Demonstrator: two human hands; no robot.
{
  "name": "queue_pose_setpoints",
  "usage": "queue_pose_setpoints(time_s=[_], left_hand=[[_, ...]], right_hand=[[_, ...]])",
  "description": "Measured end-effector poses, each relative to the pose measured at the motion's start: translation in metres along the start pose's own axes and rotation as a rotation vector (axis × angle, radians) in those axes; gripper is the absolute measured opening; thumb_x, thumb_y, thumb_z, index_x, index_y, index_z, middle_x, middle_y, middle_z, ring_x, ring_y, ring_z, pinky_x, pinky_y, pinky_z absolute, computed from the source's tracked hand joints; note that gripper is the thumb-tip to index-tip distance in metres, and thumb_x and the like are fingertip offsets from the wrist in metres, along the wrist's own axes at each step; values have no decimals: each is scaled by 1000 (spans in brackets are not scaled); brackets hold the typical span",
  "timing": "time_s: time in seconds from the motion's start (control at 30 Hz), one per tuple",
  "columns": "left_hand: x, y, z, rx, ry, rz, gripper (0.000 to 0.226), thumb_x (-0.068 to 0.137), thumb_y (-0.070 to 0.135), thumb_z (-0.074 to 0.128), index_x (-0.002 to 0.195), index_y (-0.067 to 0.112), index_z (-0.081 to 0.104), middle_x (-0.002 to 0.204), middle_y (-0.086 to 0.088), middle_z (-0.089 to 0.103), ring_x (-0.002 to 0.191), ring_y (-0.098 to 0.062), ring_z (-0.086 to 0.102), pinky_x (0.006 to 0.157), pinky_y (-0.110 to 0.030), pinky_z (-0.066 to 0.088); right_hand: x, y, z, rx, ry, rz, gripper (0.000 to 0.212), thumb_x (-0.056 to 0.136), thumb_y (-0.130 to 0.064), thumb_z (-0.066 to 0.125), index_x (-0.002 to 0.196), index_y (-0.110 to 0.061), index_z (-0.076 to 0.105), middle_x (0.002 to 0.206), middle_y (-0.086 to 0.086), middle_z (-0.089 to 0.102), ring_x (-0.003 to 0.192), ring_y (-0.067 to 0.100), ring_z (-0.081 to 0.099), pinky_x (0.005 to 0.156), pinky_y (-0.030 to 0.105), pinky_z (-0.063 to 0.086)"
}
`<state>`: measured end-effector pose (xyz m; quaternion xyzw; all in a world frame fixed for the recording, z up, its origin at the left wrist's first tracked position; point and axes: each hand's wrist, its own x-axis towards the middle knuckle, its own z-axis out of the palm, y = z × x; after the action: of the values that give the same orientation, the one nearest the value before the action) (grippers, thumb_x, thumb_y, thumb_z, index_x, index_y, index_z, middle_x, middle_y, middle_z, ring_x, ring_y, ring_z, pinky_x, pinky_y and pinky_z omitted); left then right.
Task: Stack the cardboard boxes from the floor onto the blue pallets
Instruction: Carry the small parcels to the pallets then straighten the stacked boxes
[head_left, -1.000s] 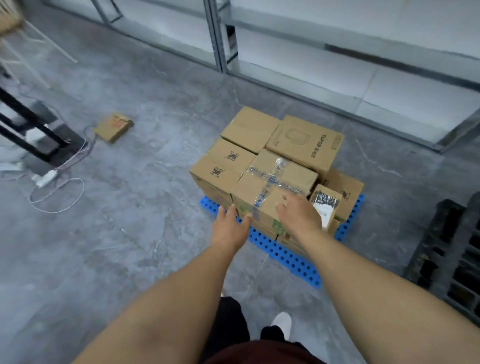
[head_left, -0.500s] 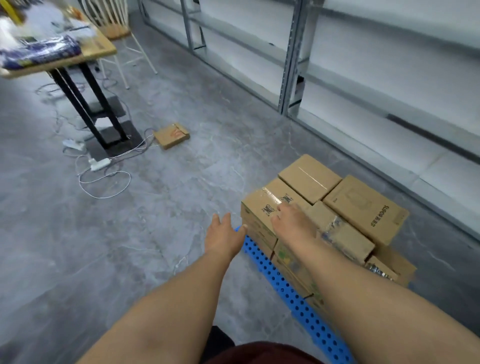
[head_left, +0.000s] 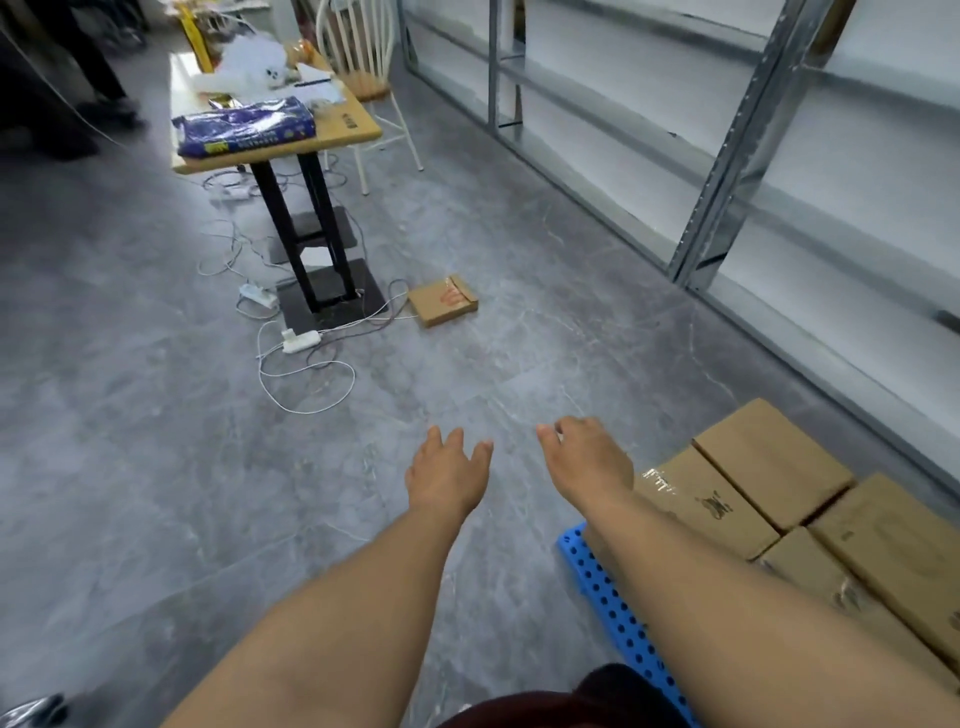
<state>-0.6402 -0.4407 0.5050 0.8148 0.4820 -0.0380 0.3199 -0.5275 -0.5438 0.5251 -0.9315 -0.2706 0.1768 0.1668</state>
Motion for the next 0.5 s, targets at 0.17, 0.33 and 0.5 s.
queue_pose_setpoints(time_s=[0.17, 0.33, 0.5], left_hand=[[50, -1, -8, -42, -2, -42, 65, 94, 53, 33, 148, 19, 20, 158, -6, 10, 143, -27, 15, 116, -42, 15], [121, 14, -21, -49, 4, -63, 71, 93, 53, 37, 150, 18, 11, 158, -5, 10, 144, -24, 12, 117, -42, 13], [214, 47, -56, -24, 40, -80, 73, 92, 49, 42, 150, 18, 9, 158, -5, 10, 144, -24, 13, 116, -42, 15]], right_hand=[[54, -30, 8, -58, -8, -42, 50, 96, -50, 27, 122, -16, 54, 126, 9, 49, 111, 28, 52, 90, 40, 44], [131, -50, 12, -66, -23, -58, 48, 96, -48, 31, 126, -16, 51, 128, 9, 48, 115, 28, 51, 90, 38, 42], [230, -83, -5, -56, -33, -77, 45, 95, -43, 36, 128, -16, 49, 131, 9, 47, 117, 27, 49, 92, 37, 41]])
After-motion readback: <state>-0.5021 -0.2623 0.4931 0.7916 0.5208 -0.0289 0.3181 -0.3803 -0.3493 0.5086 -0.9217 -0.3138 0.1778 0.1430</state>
